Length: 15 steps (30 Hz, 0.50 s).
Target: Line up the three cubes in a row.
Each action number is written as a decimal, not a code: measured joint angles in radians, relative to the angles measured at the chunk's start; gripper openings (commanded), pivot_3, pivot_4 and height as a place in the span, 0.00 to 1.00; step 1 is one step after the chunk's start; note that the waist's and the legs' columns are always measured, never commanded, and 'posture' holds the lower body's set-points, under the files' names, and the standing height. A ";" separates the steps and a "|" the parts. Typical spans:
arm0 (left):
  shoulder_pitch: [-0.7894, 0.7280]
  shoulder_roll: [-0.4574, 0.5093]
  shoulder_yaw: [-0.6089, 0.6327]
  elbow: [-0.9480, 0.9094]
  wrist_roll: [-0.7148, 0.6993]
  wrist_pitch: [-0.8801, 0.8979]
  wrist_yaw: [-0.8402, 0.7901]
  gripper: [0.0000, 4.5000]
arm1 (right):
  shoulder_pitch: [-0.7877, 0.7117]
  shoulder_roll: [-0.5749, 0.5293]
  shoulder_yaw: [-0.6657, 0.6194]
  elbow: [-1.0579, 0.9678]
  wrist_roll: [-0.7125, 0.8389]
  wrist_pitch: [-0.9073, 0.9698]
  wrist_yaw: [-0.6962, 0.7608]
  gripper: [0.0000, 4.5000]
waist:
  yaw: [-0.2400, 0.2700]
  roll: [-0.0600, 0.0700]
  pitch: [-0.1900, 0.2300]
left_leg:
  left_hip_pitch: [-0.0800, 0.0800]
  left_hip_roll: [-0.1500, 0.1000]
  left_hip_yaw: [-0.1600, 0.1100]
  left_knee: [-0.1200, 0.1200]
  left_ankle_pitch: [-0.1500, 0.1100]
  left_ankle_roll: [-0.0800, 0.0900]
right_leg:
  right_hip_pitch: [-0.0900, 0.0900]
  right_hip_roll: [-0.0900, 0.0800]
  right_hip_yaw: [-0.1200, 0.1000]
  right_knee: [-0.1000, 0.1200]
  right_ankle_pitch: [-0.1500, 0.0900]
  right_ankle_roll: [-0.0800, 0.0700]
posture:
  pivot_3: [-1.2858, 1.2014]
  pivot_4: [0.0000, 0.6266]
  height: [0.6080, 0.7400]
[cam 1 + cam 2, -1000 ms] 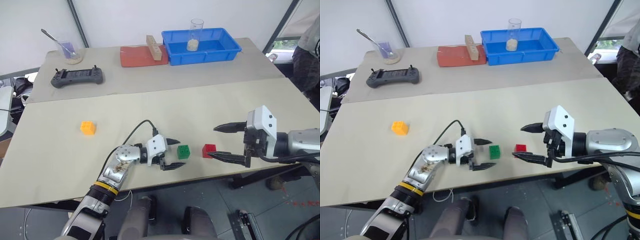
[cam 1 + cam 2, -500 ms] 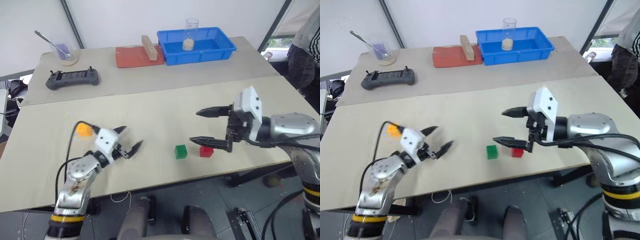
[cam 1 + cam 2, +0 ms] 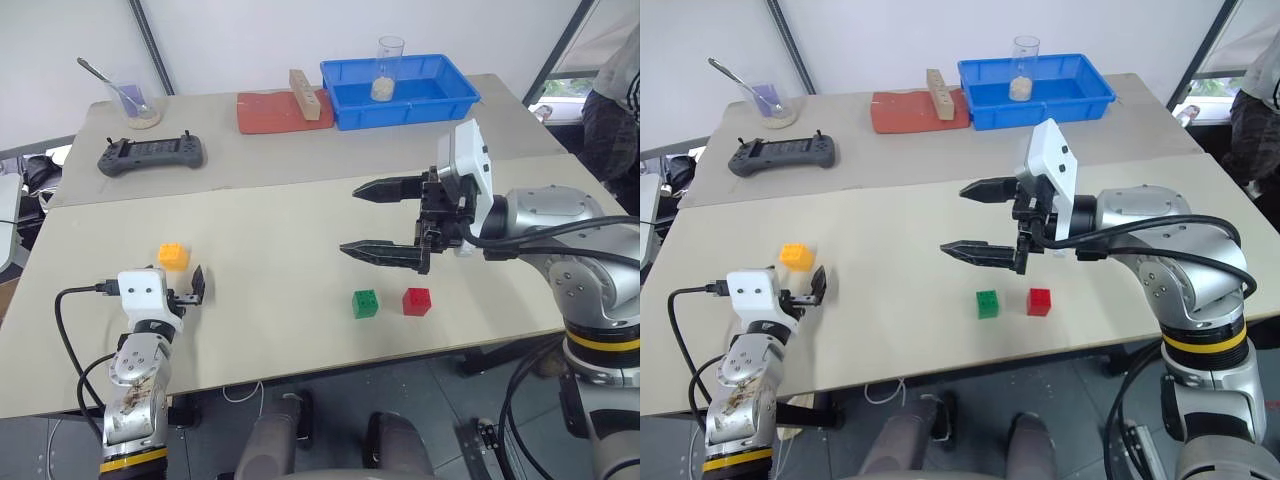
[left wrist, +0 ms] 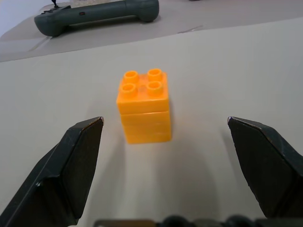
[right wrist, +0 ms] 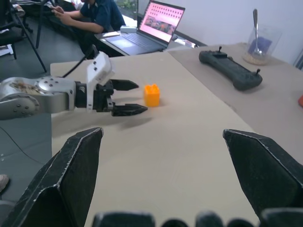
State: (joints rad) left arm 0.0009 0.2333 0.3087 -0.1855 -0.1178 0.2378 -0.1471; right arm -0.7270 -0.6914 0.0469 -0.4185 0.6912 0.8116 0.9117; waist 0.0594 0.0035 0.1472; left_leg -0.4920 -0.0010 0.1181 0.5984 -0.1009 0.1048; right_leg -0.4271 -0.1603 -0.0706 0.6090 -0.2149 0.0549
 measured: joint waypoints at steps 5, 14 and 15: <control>-0.081 0.025 0.000 0.046 0.002 0.008 0.026 0.99 | -0.009 0.006 0.009 0.000 0.000 0.008 -0.001 1.00 | 0.000 0.000 0.000 | 0.000 0.000 0.001 0.000 0.000 0.000 | 0.000 0.000 0.000 0.000 0.001 -0.001 | 0.52 0.24 1.00; -0.106 0.067 0.005 0.115 0.002 0.029 0.039 0.88 | -0.006 0.003 0.008 -0.006 0.000 0.027 -0.022 1.00 | 0.000 0.000 0.000 | 0.000 0.000 0.002 -0.001 0.000 -0.001 | -0.001 0.000 0.000 0.000 0.001 -0.001 | 0.52 0.24 1.00; -0.113 0.075 0.005 0.133 0.001 0.027 0.038 0.85 | -0.005 0.003 0.008 -0.007 0.000 0.027 -0.024 1.00 | 0.001 0.000 0.000 | 0.000 0.000 0.002 -0.001 0.000 -0.001 | -0.001 0.000 0.000 0.000 0.001 -0.001 | 0.52 0.24 1.00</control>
State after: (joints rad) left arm -0.1121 0.3086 0.3138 -0.0525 -0.1166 0.2647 -0.1096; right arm -0.7317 -0.6885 0.0544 -0.4253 0.6912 0.8388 0.8882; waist 0.0605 0.0033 0.1471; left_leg -0.4920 -0.0007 0.1199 0.5977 -0.1008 0.1042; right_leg -0.4285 -0.1607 -0.0707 0.6090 -0.2141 0.0541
